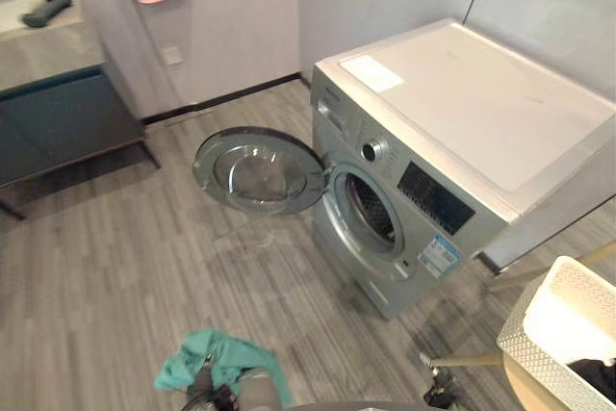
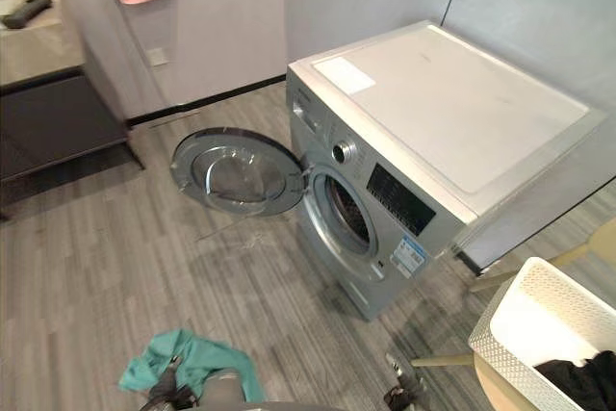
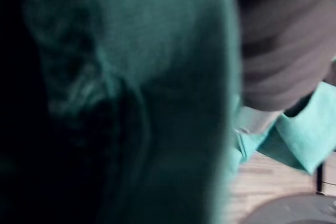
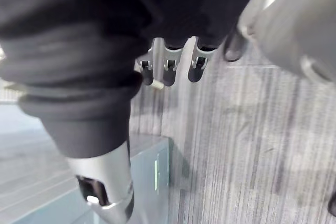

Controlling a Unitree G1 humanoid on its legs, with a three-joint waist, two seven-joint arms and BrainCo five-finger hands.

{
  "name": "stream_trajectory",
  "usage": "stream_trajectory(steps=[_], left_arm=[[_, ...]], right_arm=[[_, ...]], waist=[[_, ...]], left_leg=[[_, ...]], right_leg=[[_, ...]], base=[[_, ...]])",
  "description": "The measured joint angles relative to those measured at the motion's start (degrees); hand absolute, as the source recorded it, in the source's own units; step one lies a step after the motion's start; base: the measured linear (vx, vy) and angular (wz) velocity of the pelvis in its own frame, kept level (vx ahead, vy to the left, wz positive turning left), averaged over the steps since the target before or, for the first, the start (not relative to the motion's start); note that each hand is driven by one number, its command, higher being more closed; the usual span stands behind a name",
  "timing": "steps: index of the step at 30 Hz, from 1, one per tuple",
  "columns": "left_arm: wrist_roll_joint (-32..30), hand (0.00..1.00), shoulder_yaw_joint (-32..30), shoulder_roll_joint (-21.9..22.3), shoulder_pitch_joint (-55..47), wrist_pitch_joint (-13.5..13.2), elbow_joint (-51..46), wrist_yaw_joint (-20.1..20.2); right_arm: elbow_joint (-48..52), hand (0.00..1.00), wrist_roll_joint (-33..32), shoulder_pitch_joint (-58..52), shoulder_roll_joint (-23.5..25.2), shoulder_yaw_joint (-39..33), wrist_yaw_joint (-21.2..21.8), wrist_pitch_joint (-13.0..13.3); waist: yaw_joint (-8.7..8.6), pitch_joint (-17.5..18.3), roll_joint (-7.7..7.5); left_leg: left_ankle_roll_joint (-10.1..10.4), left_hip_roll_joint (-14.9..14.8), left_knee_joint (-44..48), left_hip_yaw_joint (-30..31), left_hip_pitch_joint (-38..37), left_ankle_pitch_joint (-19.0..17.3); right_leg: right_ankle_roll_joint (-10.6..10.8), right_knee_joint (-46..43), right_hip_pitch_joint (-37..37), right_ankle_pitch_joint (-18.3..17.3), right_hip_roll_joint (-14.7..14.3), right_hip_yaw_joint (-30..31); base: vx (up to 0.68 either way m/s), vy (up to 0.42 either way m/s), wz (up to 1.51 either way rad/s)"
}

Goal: Pick up the laundry basket with both hands and put the clothes into the washing machine.

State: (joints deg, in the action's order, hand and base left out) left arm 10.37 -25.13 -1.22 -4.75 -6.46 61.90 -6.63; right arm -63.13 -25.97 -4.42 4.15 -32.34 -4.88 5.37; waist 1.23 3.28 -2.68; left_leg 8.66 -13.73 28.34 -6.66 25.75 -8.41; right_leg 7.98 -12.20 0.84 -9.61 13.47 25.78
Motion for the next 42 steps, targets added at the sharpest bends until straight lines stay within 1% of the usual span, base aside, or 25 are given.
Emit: stream_trajectory(steps=[3,5,7,8,10,13,15,17,18,19,20,21,23,25,26,28,29,30,31,32,34,35,36,38,42], left_arm=[[-1.13,1.00,3.43,-1.21,0.30,0.89,0.50,0.05],[-1.48,1.00,5.35,-1.51,0.29,0.87,0.02,-0.05],[-1.51,1.00,7.35,-2.20,1.10,0.53,-0.88,0.09],[-1.52,1.00,7.01,-2.33,2.23,0.32,-1.21,0.06],[-1.86,1.00,6.93,-2.37,2.99,0.18,-1.50,0.21],[-2.15,1.00,7.37,-0.16,5.15,0.12,-0.83,0.47],[-2.24,1.00,7.74,1.47,8.64,-0.02,-0.68,0.47],[-2.89,1.00,9.45,2.93,9.64,-0.01,-1.06,1.12],[-3.60,1.00,10.05,4.33,9.58,-0.07,-2.42,1.65],[-3.83,1.00,11.10,4.93,9.31,-0.22,-3.69,1.92],[-3.83,1.00,11.55,4.97,8.88,-0.23,-5.40,2.54],[-3.83,1.00,12.05,5.01,8.38,-0.24,-6.15,2.76],[-3.78,1.00,13.51,5.03,6.56,-0.26,-8.25,2.76],[-3.71,1.00,14.06,4.92,4.99,-0.30,-9.50,2.61],[-3.70,1.00,14.62,4.61,4.23,-0.35,-9.58,2.47],[-3.79,1.00,16.28,3.97,2.82,-0.42,-9.30,1.54],[-3.80,1.00,16.33,3.91,2.50,-0.44,-9.29,1.35],[-3.87,1.00,16.38,3.52,2.20,-0.49,-8.78,1.13],[-3.91,1.00,16.98,2.08,3.01,-0.47,-7.25,1.06],[-4.11,1.00,18.74,-0.49,3.59,-0.52,-6.80,0.67],[-4.26,1.00,19.47,-2.25,3.44,-0.52,-6.01,0.27],[-4.46,1.00,21.37,-3.98,3.54,-0.52,-5.19,0.13],[-4.47,1.00,22.55,-4.39,3.72,-0.60,-5.21,0.10],[-4.54,1.00,26.56,-5.49,4.01,-0.92,-6.24,0.19],[-5.11,1.00,34.74,-5.97,5.20,-1.13,-14.69,1.27]], right_arm=[[-0.84,0.00,0.36,-0.72,-0.22,-3.84,0.22,-1.33],[1.21,0.00,1.33,-0.70,-0.90,-2.43,1.39,-1.39],[2.23,0.00,1.29,-0.57,-1.39,-0.16,1.51,-1.35],[3.26,0.00,1.24,-0.75,-1.04,0.48,1.63,-1.19],[3.41,0.00,1.11,-0.07,-0.93,1.72,2.45,-0.74],[1.27,0.00,-0.15,1.61,-3.12,1.80,2.64,-0.13],[0.14,0.00,-1.13,2.72,-3.86,0.64,2.51,-0.10],[0.53,0.00,-1.76,1.66,-2.92,-0.88,2.33,-0.10],[1.40,0.00,-2.16,-0.14,-2.18,-0.28,2.35,0.02],[1.87,0.00,-2.56,-0.72,-2.09,0.62,2.34,0.35],[2.71,0.00,-2.56,-0.71,-2.17,2.34,2.34,0.35],[3.95,0.00,-2.50,-0.66,-2.45,3.67,2.29,0.47],[6.18,0.00,-2.21,-0.12,-3.11,6.30,1.68,0.62],[6.21,0.00,-1.35,0.97,-3.04,8.89,1.31,0.47],[6.21,0.00,-0.90,2.04,-3.03,10.44,1.32,0.45],[5.32,0.00,-0.44,4.02,-3.34,10.95,1.35,0.63],[4.93,0.00,-0.41,4.58,-3.77,11.60,1.35,0.66],[4.33,0.00,-0.37,5.18,-5.09,12.76,1.41,0.85],[3.00,0.00,-0.33,5.77,-4.40,13.31,1.51,0.82],[1.43,0.00,0.05,5.03,-3.86,13.85,1.76,0.64],[0.88,0.00,1.02,4.36,-3.72,13.82,1.81,0.53],[1.17,0.00,1.40,3.23,-3.75,13.58,1.79,0.75],[1.32,0.00,1.40,2.98,-3.87,13.58,1.79,0.84],[1.52,0.00,1.33,3.04,-3.95,13.71,1.82,0.82],[2.23,0.00,1.27,2.64,-5.19,15.03,2.25,0.71]], waist=[[-0.35,-0.49,0.73],[-0.33,-1.40,2.28],[-0.77,-1.75,2.80],[-1.49,-1.84,2.57],[-1.91,-2.00,1.89],[-2.60,-2.39,4.23],[-3.46,-5.55,5.85],[-3.63,-6.05,5.92],[-3.44,-6.39,5.49],[-3.17,-6.74,5.15],[-2.61,-6.83,5.13],[-1.98,-7.16,5.33],[-0.71,-7.50,6.63],[0.38,-7.35,5.72],[0.92,-7.32,5.10],[1.20,-6.97,5.53],[1.23,-6.77,5.99],[1.29,-5.96,7.36],[0.95,-6.30,5.05],[0.85,-6.28,4.56],[0.99,-5.80,3.74],[0.52,-5.41,3.47],[0.24,-5.32,3.46],[-0.10,-4.67,2.77],[-0.52,-5.23,3.62]], left_leg=[[-2.26,1.02,-6.42,-4.51,-7.71,0.38],[-3.16,0.05,-12.43,-10.88,-16.31,0.88],[-3.40,0.31,-17.28,-15.78,-22.18,1.04],[-3.41,0.68,-18.49,-19.00,-24.32,0.79],[-2.91,1.73,-19.52,-22.40,-25.85,-0.12],[-2.55,4.79,-23.94,-23.50,-27.92,-0.16],[-2.38,4.17,-24.77,-21.99,-29.18,0.22],[-1.89,2.87,-20.26,-20.33,-30.19,0.09],[-0.38,0.53,-9.14,-17.84,-27.70,-0.99],[-0.60,-1.55,2.18,-14.73,-23.81,-0.55],[-1.41,-3.22,16.43,-8.52,-17.08,3.93],[-1.14,-3.26,24.51,-3.50,-12.79,7.04],[-3.21,-1.98,34.25,1.93,-5.96,4.16],[-4.43,-1.93,31.91,1.86,-3.35,1.47],[-5.85,-2.37,25.05,2.35,-3.25,0.55],[-5.49,-1.50,2.37,8.38,-7.44,0.81],[-4.46,-1.14,-4.79,12.24,-9.44,1.52],[3.26,-1.00,-13.86,17.81,-12.93,1.28],[3.64,1.22,-14.18,17.09,-13.24,1.63],[2.48,1.64,-14.12,15.10,-13.59,0.61],[1.63,1.94,-14.08,12.79,-14.87,0.12],[0.96,2.73,-14.94,10.50,-16.22,-0.18],[0.28,3.08,-15.71,9.61,-16.62,-0.31],[-0.99,4.32,-17.90,6.30,-16.50,0.47],[-3.35,5.87,-18.95,3.28,-13.37,1.95]], right_leg=[[1.66,-7.12,3.74,13.80,-0.88,0.95],[1.53,-18.30,10.11,8.81,-3.74,-3.16],[-0.65,-23.26,15.50,5.55,-7.51,-8.69],[1.35,-24.27,18.51,3.85,-10.91,-11.72],[0.81,-21.67,20.62,4.35,-15.68,-13.87],[-3.82,-9.40,17.90,2.13,-14.61,-20.07],[-6.11,-5.77,15.97,2.54,-15.41,-20.48],[-6.78,-5.49,12.86,2.08,-15.40,-20.74],[-6.80,-5.15,9.73,2.07,-15.07,-21.27],[-7.54,-4.74,7.41,1.49,-14.88,-21.45],[-8.55,-4.49,5.35,-0.61,-15.09,-21.39],[-9.02,-4.14,4.44,-1.83,-15.49,-20.55],[-9.37,-3.04,2.19,-2.89,-15.44,-18.14],[-8.24,-1.92,1.59,-3.07,-13.50,-15.56],[-6.93,-1.45,1.63,-3.19,-11.94,-13.12],[-4.08,-0.54,2.23,-2.52,-10.09,-8.72],[-2.91,-0.41,2.81,-2.53,-9.91,-7.46],[-0.91,0.38,3.67,-2.55,-10.06,-5.06],[0.56,1.88,3.84,-1.17,-7.75,-3.51],[2.09,3.58,4.22,3.33,-7.44,-3.26],[3.31,4.30,4.14,6.74,-6.91,-2.22],[6.13,4.85,4.67,10.09,-5.73,-1.08],[6.65,5.01,5.12,11.10,-5.32,-0.66],[7.00,5.60,8.16,14.73,-4.11,0.97],[6.08,6.23,13.96,21.34,-3.07,-2.92]], base=[[0.38,0.374,-0.43],[0.22,0.226,-1.09],[0.11,0.084,-1.08],[0.10,0.000,-1.11],[0.10,-0.030,-1.11],[0.17,0.028,-1.04],[0.19,-0.052,-0.51],[0.21,-0.094,-0.06],[0.21,-0.112,0.22],[0.17,-0.107,0.05],[0.11,-0.016,-0.27],[0.11,0.086,-0.46],[0.13,0.206,-0.53],[0.14,0.197,-0.70],[0.18,0.264,-0.91],[0.26,0.361,-1.03],[0.31,0.551,-1.18],[0.22,0.469,-0.89],[0.24,0.609,-0.95],[0.13,0.380,-0.58],[0.10,0.276,-0.63],[0.04,0.164,-0.61],[-0.01,0.190,-0.72],[-0.05,0.118,-0.66],[-0.08,0.045,-0.36]])
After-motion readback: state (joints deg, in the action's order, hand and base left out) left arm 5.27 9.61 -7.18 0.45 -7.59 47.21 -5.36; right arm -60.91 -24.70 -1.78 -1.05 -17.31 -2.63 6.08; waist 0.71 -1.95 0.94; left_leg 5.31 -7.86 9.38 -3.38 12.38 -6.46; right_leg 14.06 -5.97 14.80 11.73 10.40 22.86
